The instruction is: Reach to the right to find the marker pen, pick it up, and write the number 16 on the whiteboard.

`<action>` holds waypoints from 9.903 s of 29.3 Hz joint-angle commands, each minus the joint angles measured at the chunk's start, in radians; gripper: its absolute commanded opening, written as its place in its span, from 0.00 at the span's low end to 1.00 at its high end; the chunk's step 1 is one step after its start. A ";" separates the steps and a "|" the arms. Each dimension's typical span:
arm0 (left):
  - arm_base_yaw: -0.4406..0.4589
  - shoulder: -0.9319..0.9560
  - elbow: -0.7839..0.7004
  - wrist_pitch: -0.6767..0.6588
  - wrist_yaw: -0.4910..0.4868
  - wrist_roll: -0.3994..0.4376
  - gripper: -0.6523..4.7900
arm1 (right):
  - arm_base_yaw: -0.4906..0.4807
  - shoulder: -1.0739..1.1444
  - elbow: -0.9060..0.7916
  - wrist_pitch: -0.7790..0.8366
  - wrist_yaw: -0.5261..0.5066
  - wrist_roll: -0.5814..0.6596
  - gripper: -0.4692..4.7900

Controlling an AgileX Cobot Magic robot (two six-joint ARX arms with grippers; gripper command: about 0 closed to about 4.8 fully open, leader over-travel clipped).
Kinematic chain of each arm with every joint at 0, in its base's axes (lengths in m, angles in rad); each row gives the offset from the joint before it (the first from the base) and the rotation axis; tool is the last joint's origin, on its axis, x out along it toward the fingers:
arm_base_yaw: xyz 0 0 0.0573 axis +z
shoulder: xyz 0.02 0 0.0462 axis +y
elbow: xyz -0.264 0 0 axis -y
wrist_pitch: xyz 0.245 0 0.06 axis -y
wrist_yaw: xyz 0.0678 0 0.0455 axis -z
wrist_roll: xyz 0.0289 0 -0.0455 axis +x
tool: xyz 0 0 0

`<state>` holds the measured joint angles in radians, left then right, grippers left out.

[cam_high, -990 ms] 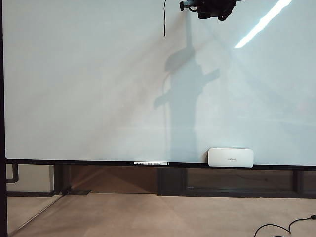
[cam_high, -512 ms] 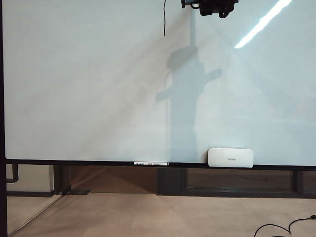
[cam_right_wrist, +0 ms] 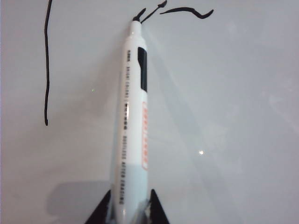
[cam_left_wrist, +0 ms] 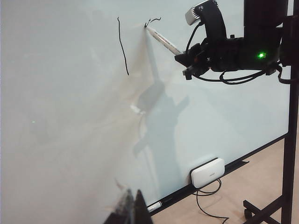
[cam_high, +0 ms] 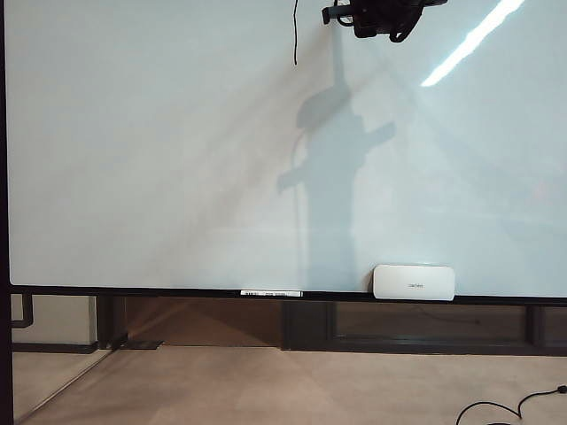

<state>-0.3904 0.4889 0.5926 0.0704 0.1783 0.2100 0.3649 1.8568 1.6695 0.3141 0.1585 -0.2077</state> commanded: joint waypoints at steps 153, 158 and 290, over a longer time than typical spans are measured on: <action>0.600 -0.475 0.504 -1.181 0.117 -0.298 0.11 | -0.153 -1.664 -0.346 -1.666 -0.106 0.179 0.08; 0.617 -0.485 0.428 -1.126 0.132 -0.313 0.11 | -0.153 -1.741 -0.541 -1.507 -0.189 0.238 0.08; 0.375 -0.487 -0.584 -0.211 -0.085 -0.360 0.11 | -0.346 -1.854 -1.660 -0.441 -0.081 0.338 0.08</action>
<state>-0.0246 0.0013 0.0067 -0.1471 0.0906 -0.1501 0.0269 0.0029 0.0055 -0.1406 0.0769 0.1299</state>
